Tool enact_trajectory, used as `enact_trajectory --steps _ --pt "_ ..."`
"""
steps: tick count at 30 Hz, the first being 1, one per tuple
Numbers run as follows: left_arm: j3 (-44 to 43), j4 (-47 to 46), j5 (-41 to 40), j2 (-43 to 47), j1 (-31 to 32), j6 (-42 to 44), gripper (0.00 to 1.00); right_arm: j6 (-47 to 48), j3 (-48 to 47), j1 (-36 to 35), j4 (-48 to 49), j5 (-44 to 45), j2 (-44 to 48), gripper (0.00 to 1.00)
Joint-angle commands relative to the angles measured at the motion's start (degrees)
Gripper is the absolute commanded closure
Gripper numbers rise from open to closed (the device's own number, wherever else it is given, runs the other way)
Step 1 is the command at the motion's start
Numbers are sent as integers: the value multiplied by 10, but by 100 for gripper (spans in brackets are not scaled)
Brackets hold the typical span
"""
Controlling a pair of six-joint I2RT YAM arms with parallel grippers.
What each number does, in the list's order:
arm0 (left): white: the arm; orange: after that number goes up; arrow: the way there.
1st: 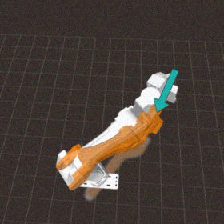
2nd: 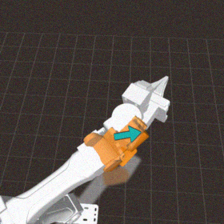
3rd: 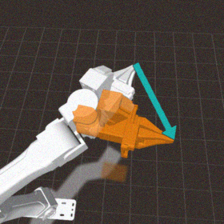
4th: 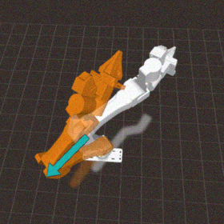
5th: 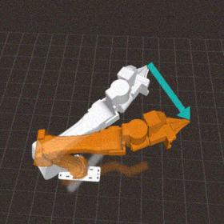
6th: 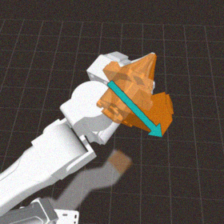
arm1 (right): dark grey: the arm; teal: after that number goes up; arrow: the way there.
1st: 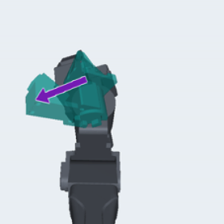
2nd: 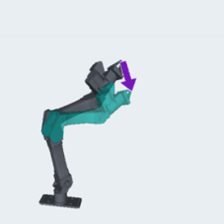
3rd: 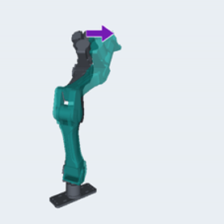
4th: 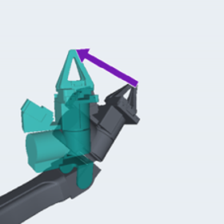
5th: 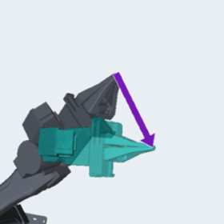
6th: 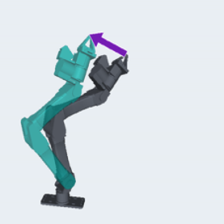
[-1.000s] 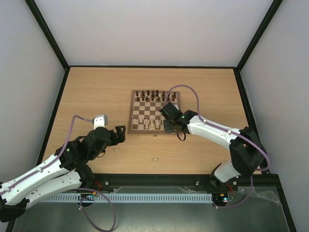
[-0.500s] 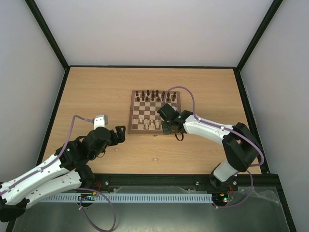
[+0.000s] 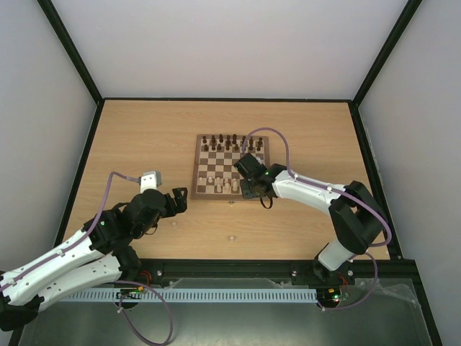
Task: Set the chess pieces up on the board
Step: Place the chess piece on the chessboard.
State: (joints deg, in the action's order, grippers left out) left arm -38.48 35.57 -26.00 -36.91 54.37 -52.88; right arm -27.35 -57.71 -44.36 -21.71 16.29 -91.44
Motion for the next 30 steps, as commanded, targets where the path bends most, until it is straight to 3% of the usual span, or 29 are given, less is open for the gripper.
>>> enact_trajectory --steps 1,11,16,30 --pt "4 1 -6 -3 2 8 1 6 -13 8 -10 3 -15 90" --pt "3 0 -5 -4 2 11 1 8 -16 10 -9 1 -22 89" --pt "4 0 -5 -4 2 11 1 7 -13 10 -10 0 -10 79" --pt "13 -15 -12 -33 1 11 1 2 2 11 -29 1 74 63"
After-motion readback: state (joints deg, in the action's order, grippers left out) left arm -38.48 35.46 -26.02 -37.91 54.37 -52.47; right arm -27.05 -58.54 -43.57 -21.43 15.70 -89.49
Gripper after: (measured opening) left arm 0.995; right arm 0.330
